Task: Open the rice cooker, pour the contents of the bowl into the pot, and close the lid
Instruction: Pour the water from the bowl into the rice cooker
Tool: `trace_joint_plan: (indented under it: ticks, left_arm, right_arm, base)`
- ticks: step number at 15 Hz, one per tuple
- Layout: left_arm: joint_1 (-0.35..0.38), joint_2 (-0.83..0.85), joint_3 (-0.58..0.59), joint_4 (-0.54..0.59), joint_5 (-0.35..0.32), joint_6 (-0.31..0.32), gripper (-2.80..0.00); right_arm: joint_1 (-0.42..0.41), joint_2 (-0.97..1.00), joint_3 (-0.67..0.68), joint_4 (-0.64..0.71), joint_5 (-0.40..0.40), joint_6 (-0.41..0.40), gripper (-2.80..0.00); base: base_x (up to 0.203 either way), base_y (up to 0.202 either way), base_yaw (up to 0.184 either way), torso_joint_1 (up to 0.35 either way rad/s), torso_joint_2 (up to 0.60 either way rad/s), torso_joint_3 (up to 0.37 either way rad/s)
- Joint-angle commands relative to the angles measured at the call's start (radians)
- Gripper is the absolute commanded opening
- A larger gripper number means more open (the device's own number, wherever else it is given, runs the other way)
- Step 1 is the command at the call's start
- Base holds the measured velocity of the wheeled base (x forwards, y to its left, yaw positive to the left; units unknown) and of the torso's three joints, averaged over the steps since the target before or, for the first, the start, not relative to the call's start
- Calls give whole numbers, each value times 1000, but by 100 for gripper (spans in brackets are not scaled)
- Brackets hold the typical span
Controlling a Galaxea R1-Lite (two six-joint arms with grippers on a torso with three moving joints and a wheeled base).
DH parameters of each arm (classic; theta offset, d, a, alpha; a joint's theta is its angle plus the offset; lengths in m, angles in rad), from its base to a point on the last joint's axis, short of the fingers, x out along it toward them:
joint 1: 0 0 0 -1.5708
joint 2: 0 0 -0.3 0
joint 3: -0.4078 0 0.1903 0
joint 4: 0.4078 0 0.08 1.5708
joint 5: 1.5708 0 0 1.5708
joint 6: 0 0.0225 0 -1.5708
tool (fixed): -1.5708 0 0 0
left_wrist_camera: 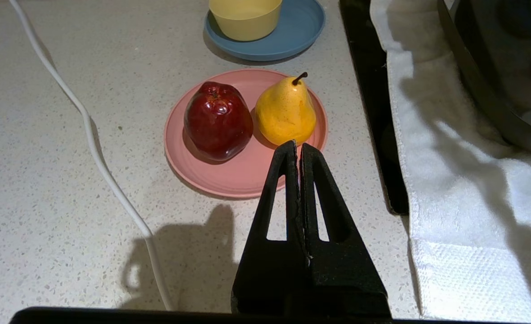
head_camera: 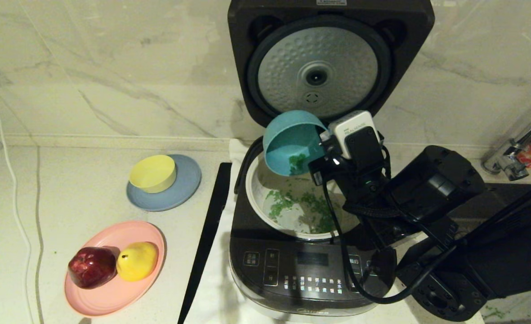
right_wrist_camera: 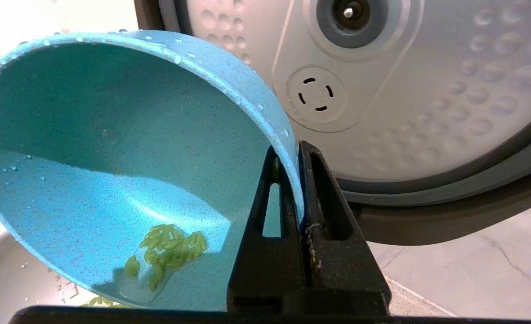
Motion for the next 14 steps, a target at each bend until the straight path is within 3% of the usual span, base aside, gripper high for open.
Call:
trace_joint_plan:
  ticks: [1, 6, 9, 11, 14]
  left_arm:
    - [0, -1, 8, -1, 0, 0, -280]
    - [0, -1, 8, -1, 0, 1, -280]
    - [0, -1, 8, -1, 0, 0, -280]
    - [0, -1, 8, -1, 1, 0, -280]
    - [0, -1, 8, -1, 0, 1, -280]
  right_arm:
    - [2, 2, 1, -8, -3, -4, -280]
    - [4, -34, -13, -8, -8, -8, -280]
    - [23, -88, -55, 10, -61, -10, -280]
    - [38, -144, -78, 175, -113, 46, -280]
    - [42, -237, -134, 529, -155, 230, -280]
  base:
    - [0, 0, 0, 0, 0, 0]
    - [0, 0, 0, 0, 0, 0]
    - [0, 0, 0, 0, 0, 0]
    - [0, 0, 0, 0, 0, 0]
    - [0, 0, 0, 0, 0, 0]
